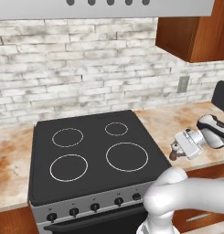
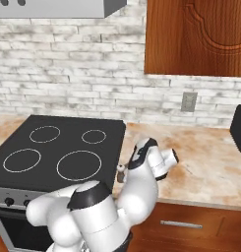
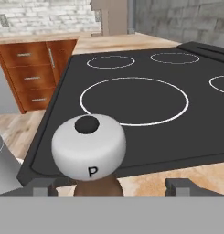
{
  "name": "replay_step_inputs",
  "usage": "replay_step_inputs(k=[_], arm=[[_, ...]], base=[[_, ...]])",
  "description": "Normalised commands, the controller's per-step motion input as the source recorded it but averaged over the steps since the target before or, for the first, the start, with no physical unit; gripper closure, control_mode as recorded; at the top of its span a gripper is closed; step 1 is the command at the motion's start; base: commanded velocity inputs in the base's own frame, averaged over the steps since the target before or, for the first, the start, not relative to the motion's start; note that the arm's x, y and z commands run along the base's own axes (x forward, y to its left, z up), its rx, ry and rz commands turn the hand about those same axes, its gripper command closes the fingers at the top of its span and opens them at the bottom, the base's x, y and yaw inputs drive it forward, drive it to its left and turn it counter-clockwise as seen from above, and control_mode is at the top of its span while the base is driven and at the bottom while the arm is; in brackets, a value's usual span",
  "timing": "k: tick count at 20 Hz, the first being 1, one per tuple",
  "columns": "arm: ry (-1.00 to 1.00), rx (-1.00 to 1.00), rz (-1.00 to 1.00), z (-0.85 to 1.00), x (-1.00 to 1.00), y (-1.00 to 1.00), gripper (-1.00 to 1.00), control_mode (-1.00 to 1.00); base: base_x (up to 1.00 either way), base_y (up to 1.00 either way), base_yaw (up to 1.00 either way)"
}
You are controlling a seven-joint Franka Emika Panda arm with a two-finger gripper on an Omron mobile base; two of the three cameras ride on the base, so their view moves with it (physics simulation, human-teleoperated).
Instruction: Take 2 condiments from the cabinet and move them on the counter near the stove.Make sure the condiments are lined up with each other, next to each other.
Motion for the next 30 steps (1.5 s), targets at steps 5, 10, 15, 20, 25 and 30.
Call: replay_step_inputs(k=[5, 10, 15, 20, 25, 30], arm=[[-0.02, 0.00, 0.00, 0.12, -0.03, -0.06, -1.00, -1.00], [-0.01, 0.00, 0.00, 0.45, -0.23, -0.32, -1.00, -1.00], [0.05, 0.00, 0.00, 0.77, -0.39, -0.06, -1.00, -1.00], [0.17, -0.04, -0.13, 1.00, -0.33, 0.45, -1.00, -1.00], [0.20, -0.03, -0.44, 0.81, -0.30, 0.70, -1.00, -1.00], [0.23, 0.00, -0.53, 0.70, -0.15, 0.77, -1.00, -1.00]], base=[[0.00, 0.00, 0.00], [0.00, 0.00, 0.00], [0.00, 0.00, 0.00], [0.00, 0.00, 0.00], [0.00, 0.00, 0.00], [0.00, 0.00, 0.00]])
